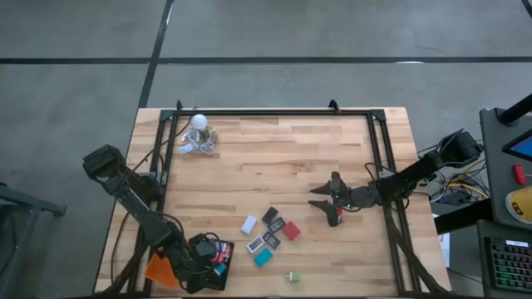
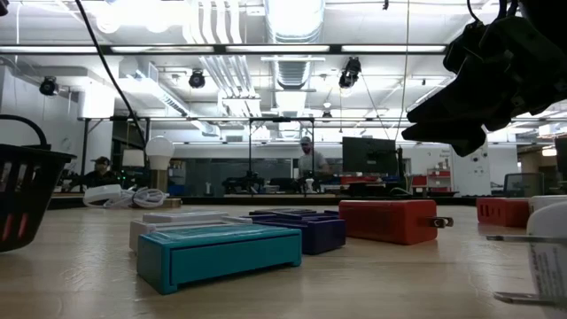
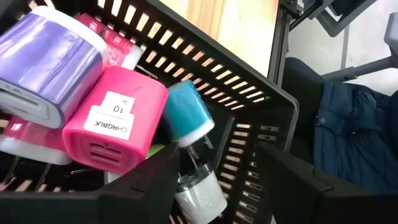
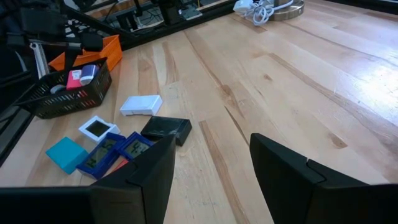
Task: Pick & Place Office items
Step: Put the top red charger adapter into the black basket
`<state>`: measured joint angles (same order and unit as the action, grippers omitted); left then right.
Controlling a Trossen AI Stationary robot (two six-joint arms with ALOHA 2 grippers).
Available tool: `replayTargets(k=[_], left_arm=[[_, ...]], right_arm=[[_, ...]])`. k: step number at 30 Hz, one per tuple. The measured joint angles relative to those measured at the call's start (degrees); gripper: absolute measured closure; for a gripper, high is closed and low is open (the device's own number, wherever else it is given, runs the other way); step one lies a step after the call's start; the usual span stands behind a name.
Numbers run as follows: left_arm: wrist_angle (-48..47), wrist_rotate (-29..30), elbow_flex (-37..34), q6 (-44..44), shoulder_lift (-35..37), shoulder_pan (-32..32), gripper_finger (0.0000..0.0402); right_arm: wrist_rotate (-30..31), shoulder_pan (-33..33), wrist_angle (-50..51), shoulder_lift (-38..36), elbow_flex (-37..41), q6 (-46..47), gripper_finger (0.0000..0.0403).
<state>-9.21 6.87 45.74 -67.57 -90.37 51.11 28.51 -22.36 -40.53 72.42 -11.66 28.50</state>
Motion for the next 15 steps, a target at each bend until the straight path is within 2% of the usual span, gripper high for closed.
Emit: replayTargets(k=[3, 6, 11, 13, 15], left_arm=[[-0.1, -0.1, 0.0, 0.0, 0.1, 0.0, 0.0183], [-0.4, -2.8, 0.0, 0.0, 1.3, -0.1, 0.0183], [-0.4, -3.9, 0.0, -0.1, 7.0, -0.4, 0.0183], [-0.2, -3.2, 0.1, 0.7, 9.7, -0.4, 0.0184], [-0.1, 1.1, 0.2, 3.5, 12.2, -0.3, 0.0184]], right_arm=[[0.0, 0.0, 0.0, 0.0, 0.0, 0.0, 0.0199], [0.0, 0.0, 0.0, 0.0, 0.0, 0.0, 0.0199], [0.0, 0.0, 0.0, 0.0, 0.0, 0.0, 0.0199], [0.0, 0.0, 0.0, 0.0, 0.0, 0.0, 0.0199], [0.0, 0.0, -0.1, 0.0, 0.0, 0.0, 0.0199]])
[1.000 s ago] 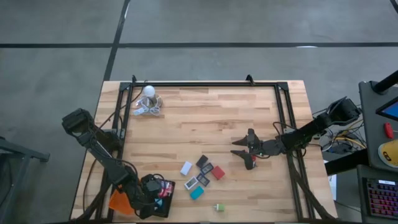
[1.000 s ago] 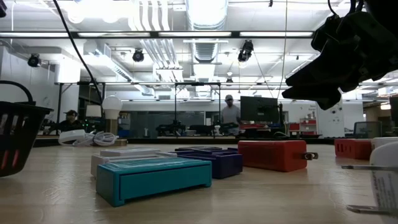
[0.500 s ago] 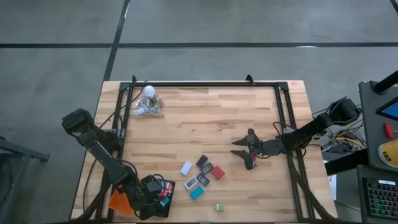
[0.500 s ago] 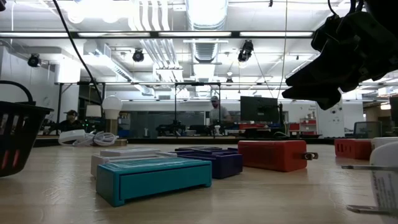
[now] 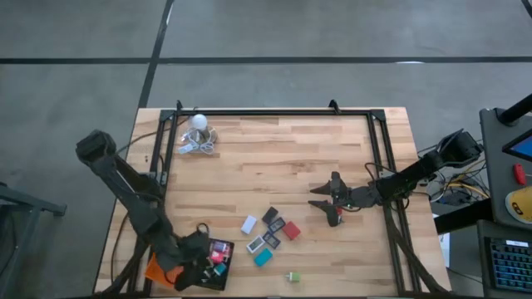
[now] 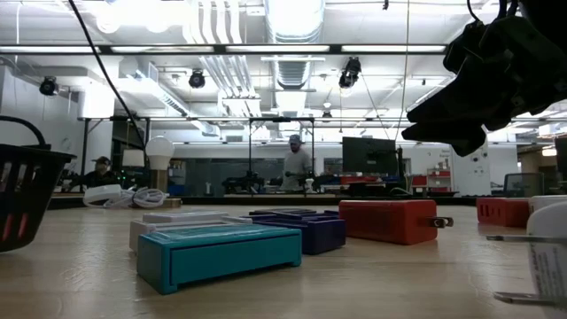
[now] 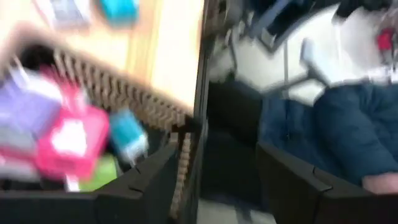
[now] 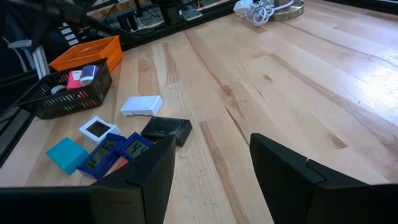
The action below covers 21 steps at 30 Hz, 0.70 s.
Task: Pick & Place Office items
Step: Put the top red charger adapter into the black basket
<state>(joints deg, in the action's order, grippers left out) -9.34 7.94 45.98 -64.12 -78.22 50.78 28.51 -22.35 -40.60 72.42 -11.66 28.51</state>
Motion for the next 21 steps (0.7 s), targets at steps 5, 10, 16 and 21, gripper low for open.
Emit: replayTargets(k=[5, 10, 16, 21], left_arm=[[1.1, 22.2, 0.3, 8.2, 3.7, -0.1, 0.0184], [2.5, 32.3, 0.3, 21.1, 4.5, -0.2, 0.0184], [2.5, 34.9, -0.3, 32.9, 4.2, -0.6, 0.0184], [2.5, 34.9, -1.2, 44.0, 4.2, -3.4, 0.0184]], right_arm=[[0.0, 0.0, 0.0, 0.0, 0.0, 0.0, 0.0199], [0.0, 0.0, 0.0, 0.0, 0.0, 0.0, 0.0199], [0.0, 0.0, 0.0, 0.0, 0.0, 0.0, 0.0199], [0.0, 0.0, 0.1, 0.0, 0.0, 0.0, 0.0199]])
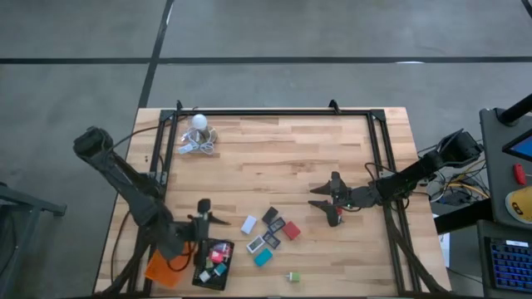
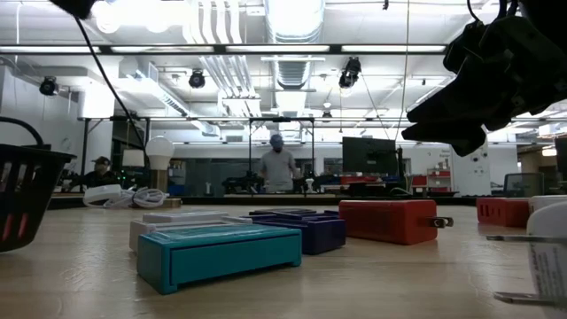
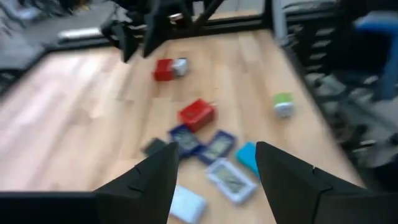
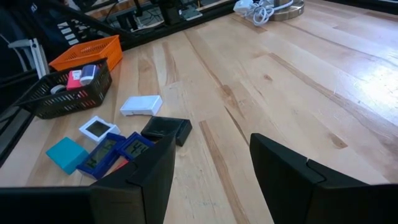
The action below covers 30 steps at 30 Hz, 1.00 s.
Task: Pick & Place Office items
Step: Put the top red charger adapter into the black basket
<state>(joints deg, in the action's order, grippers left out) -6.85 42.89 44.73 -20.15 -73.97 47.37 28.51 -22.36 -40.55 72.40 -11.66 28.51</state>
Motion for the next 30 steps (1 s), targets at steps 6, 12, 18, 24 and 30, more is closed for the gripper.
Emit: replayTargets(k=[6, 12, 18, 24, 30], left_arm=[[2.2, -13.5, -0.5, 4.5, 0.0, -11.0, 0.0184], [21.1, -43.1, -5.3, 16.6, -0.2, -21.8, 0.0186], [29.1, -38.2, -9.4, 25.2, -0.1, -26.6, 0.0187], [29.0, -36.4, -11.5, 25.5, -0.1, -31.6, 0.0187], [29.0, -36.4, -12.4, 26.4, -0.1, -34.0, 0.0188]], right_arm=[[0.0, 0.0, 0.0, 0.0, 0.0, 0.0, 0.0199], [0.0, 0.0, -0.1, 0.0, 0.0, 0.0, 0.0199], [0.0, 0.0, -0.4, 0.0, -1.2, 2.0, 0.0199], [0.0, 0.4, -0.4, 0.0, -6.1, -0.2, 0.0199], [-0.3, 0.4, 2.3, 0.0, -13.4, -9.1, 0.0199]])
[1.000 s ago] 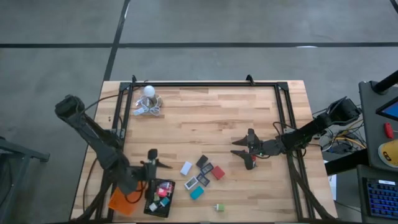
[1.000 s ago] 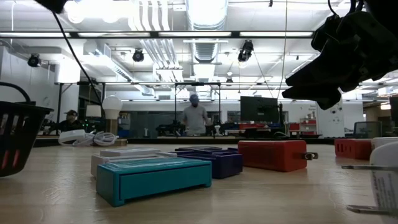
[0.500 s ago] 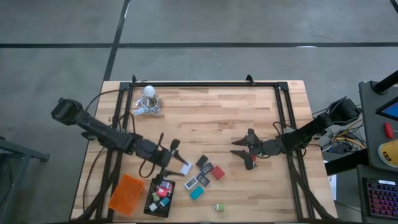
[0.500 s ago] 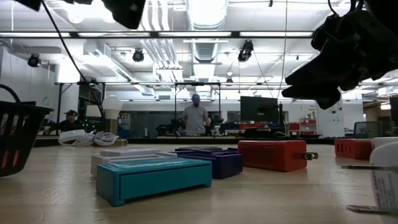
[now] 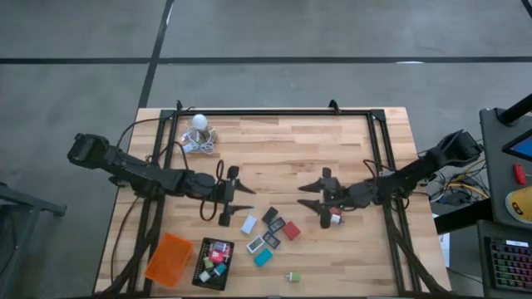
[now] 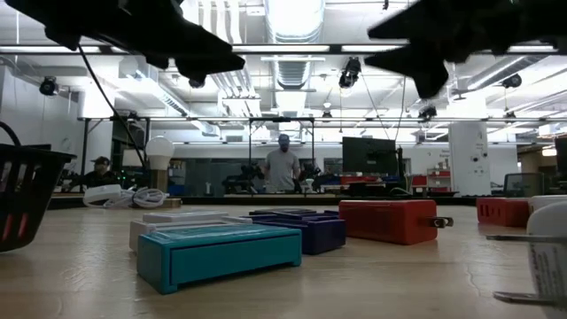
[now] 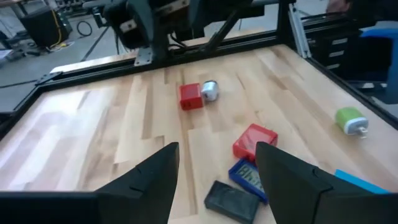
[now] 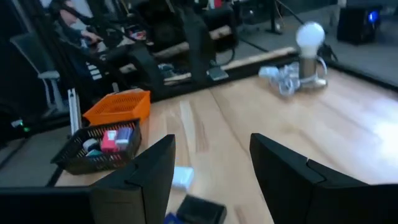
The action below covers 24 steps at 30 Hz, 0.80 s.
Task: Pick & Place Office items
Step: Put the top red charger adapter into the black basket
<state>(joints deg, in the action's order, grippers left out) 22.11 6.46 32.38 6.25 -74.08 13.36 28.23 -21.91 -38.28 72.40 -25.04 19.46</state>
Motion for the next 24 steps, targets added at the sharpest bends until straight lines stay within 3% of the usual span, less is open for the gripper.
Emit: replayTargets(k=[9, 15, 18, 20, 22, 24], left_arm=[[-0.3, 0.0, 0.0, 2.9, 0.0, -0.3, 0.0187], [-0.3, 0.0, 0.0, 3.6, 0.0, -0.3, 0.0186], [-0.9, 0.0, 0.0, 3.5, 0.0, -0.3, 0.0186], [-1.9, 0.0, 0.0, 3.2, 0.0, -0.3, 0.0186], [-2.6, 0.0, 0.0, 3.2, 0.0, -0.3, 0.0186], [-3.5, 0.0, 0.0, 2.9, 0.0, -0.3, 0.0186]], right_arm=[[-0.2, -0.3, 3.5, 0.0, -8.5, 5.9, 0.0199], [-0.2, -0.3, 7.2, 0.0, -14.5, 0.2, 0.0199], [-0.1, -0.4, 21.5, -0.6, -20.0, -9.2, 0.0199], [0.1, -0.4, 37.5, -0.9, -25.2, -10.5, 0.02], [0.2, -0.4, 55.4, -0.9, -31.3, -3.2, 0.02], [0.3, -0.4, 73.5, -0.3, -37.8, 10.9, 0.02]])
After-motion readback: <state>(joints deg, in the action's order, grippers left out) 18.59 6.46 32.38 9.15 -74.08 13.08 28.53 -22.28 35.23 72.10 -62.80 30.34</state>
